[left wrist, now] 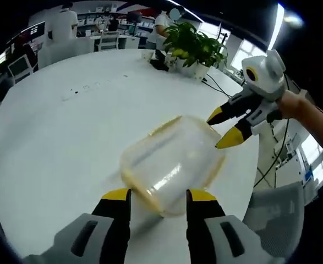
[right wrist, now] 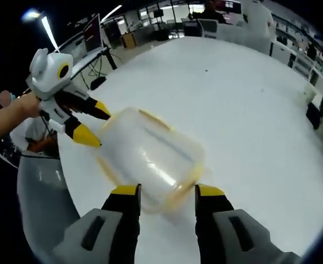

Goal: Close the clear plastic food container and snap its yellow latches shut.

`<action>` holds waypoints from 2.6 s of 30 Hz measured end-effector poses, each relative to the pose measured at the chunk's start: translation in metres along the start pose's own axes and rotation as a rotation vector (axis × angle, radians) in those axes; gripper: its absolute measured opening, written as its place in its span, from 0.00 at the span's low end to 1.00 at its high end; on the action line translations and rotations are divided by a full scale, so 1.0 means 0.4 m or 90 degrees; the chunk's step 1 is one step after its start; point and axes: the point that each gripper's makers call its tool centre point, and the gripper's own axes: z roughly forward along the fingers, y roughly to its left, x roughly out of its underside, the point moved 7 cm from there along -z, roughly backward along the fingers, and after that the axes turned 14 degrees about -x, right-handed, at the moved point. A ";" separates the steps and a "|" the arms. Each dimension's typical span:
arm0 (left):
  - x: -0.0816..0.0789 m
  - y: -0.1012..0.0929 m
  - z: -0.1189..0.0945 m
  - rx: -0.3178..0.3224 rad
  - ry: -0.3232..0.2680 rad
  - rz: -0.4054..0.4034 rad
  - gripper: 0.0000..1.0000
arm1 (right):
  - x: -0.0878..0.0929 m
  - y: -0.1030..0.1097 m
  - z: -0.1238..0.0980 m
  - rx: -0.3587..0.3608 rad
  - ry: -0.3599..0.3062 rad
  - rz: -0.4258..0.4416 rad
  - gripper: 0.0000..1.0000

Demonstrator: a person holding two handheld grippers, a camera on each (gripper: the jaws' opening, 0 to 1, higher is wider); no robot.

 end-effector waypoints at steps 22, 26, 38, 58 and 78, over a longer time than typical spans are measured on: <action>0.013 -0.009 0.005 -0.008 -0.029 -0.054 0.33 | -0.007 -0.001 0.021 -0.010 -0.009 0.062 0.40; 0.014 -0.001 0.006 -0.043 -0.022 -0.091 0.28 | 0.009 -0.006 0.047 -0.032 -0.028 0.159 0.36; 0.003 -0.023 0.009 -0.029 -0.016 -0.080 0.28 | 0.002 -0.004 0.051 -0.018 -0.031 0.143 0.37; 0.045 -0.017 -0.025 -0.023 -0.003 -0.077 0.29 | 0.013 0.052 0.050 -0.019 -0.046 0.145 0.37; 0.098 0.008 -0.068 -0.027 0.006 -0.085 0.29 | 0.024 0.116 0.078 -0.023 -0.050 0.143 0.38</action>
